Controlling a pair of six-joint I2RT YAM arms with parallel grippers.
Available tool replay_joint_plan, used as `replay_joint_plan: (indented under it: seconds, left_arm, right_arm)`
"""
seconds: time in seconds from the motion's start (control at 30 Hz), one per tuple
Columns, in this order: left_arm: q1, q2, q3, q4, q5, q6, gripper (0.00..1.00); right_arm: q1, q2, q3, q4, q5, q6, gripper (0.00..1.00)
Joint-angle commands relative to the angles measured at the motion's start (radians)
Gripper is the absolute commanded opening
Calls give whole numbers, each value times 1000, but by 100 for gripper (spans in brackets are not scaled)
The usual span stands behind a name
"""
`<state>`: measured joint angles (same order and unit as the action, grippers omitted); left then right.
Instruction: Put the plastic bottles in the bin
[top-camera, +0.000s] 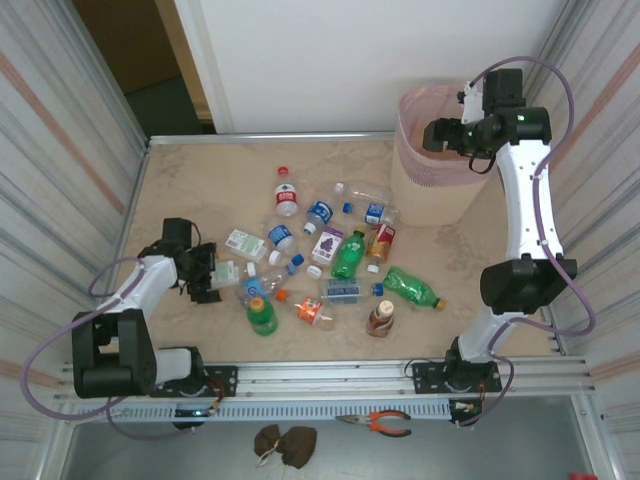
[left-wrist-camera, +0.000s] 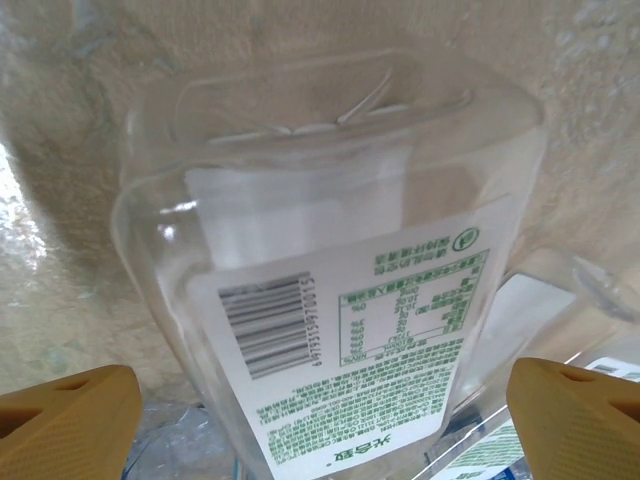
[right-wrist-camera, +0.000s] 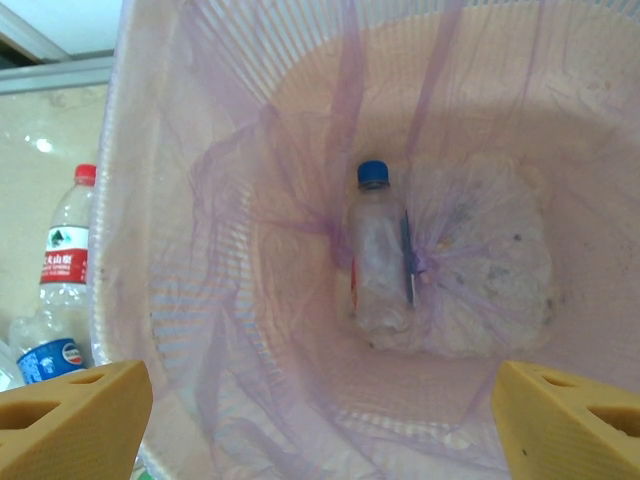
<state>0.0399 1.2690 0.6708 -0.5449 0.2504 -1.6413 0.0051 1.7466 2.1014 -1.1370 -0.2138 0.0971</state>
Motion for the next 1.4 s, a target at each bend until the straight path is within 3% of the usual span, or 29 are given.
replay_joint_plan:
  seconds: [0.0, 0.37, 0.7, 0.9, 1.1, 1.37]
  left_arm:
    - [15, 24, 15, -2, -15, -18, 95]
    - [73, 131, 15, 31, 74, 37, 81]
    - [83, 20, 64, -57, 15, 77, 58]
    - [90, -103, 79, -70, 32, 133, 51]
    - [90, -245, 87, 87, 83, 261, 46]
    - [76, -297, 160, 388, 253, 501, 38]
  right_arm:
    - [11, -36, -9, -13, -7, -2, 87]
    - [26, -48, -24, -16, 12, -1, 87]
    - [54, -84, -31, -20, 46, -2, 87]
    - [68, -121, -28, -33, 55, -12, 87]
    - [109, -187, -71, 2, -40, -27, 88]
    - [310, -323, -265, 187, -161, -112, 92]
